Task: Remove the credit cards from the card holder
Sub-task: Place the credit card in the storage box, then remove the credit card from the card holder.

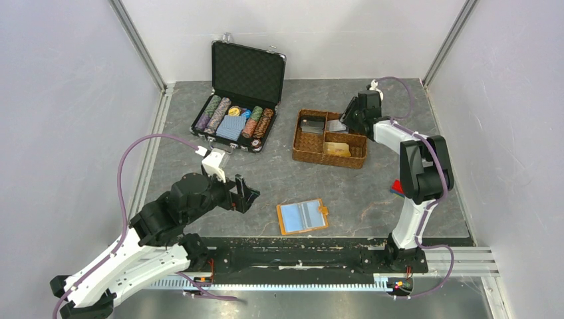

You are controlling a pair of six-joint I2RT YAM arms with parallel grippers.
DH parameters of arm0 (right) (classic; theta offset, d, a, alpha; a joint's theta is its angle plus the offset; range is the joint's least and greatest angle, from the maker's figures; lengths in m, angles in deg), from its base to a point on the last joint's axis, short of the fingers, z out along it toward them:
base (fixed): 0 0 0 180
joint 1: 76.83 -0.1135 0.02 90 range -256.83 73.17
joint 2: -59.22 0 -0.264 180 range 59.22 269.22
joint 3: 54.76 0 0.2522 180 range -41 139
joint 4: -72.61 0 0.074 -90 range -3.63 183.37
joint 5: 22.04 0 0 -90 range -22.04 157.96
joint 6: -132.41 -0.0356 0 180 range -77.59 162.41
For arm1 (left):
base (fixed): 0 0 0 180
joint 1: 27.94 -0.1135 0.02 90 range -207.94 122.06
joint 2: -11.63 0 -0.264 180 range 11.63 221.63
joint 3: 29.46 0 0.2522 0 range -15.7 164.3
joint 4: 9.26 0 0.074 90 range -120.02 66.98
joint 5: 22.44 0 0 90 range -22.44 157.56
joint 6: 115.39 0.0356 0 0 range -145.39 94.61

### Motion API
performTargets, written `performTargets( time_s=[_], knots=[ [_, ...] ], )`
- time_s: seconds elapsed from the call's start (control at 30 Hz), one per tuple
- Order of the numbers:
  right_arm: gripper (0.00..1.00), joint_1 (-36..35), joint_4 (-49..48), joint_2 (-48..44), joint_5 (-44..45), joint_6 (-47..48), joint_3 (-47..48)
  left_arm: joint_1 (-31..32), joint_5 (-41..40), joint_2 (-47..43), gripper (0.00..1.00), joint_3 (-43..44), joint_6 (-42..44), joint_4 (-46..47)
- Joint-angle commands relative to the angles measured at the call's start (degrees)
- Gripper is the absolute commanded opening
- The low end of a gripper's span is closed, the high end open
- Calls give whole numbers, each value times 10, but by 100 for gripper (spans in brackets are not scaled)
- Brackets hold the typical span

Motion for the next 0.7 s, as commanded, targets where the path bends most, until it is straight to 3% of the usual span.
performTargets(
  time_s=[0.0, 0.23, 0.4, 0.67],
  knots=[
    [42, -2, 30, -56, 5, 42, 13, 1, -12, 8, 100, -4, 40, 11],
    [48, -2, 68, -88, 31, 102, 18, 1, -13, 17, 100, -7, 37, 12],
    [48, -4, 81, -116, -17, 128, 6, 1, -19, 25, 100, -8, 32, 12],
    [46, -55, 71, -258, -51, 147, -140, 1, 10, 96, 100, -24, -52, 26]
  ],
)
